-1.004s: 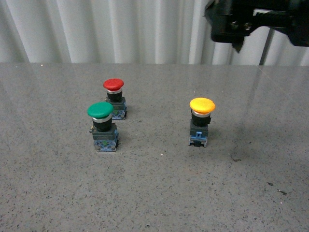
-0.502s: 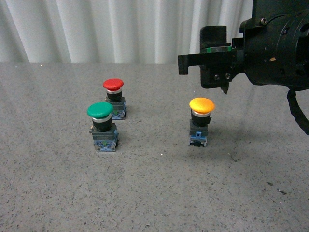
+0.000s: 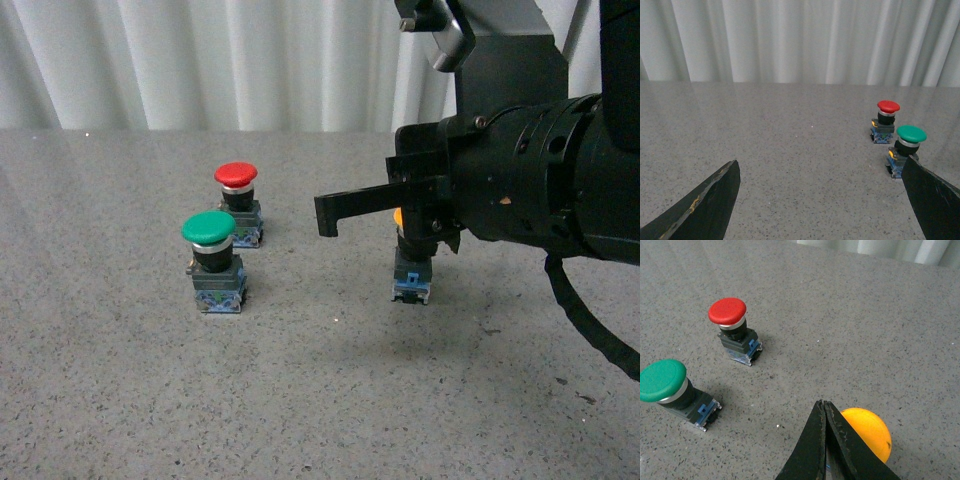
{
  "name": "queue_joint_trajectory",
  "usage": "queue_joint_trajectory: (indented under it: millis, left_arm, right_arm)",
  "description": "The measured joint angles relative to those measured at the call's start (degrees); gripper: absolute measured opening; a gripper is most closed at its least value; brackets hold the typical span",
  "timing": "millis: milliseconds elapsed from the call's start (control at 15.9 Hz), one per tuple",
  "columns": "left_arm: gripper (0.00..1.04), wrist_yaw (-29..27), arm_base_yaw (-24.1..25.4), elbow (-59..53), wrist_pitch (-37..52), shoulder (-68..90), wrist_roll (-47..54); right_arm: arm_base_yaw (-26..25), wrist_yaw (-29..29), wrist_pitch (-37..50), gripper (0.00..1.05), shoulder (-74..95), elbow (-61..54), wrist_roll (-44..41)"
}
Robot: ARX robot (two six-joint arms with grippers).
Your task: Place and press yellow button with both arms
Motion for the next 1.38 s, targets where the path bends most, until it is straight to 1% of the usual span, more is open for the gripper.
queue_joint_trajectory:
  millis: [439, 815, 1380]
  left_arm:
    - [0.98, 0.0, 0.0, 0.0, 0.0, 0.0, 0.0]
    - [0.98, 0.0, 0.0, 0.0, 0.0, 0.0, 0.0]
    - [0.98, 0.0, 0.0, 0.0, 0.0, 0.0, 0.0]
  right_arm:
    - [0.3, 0.7, 0.0, 0.02, 2.6, 0.3, 0.2]
    - [-0.1, -0.2, 1.4, 0.02, 3.1, 0.3, 1.9]
    - [-2.2, 0.7, 2.2, 0.02, 4.1, 1.2, 2.2]
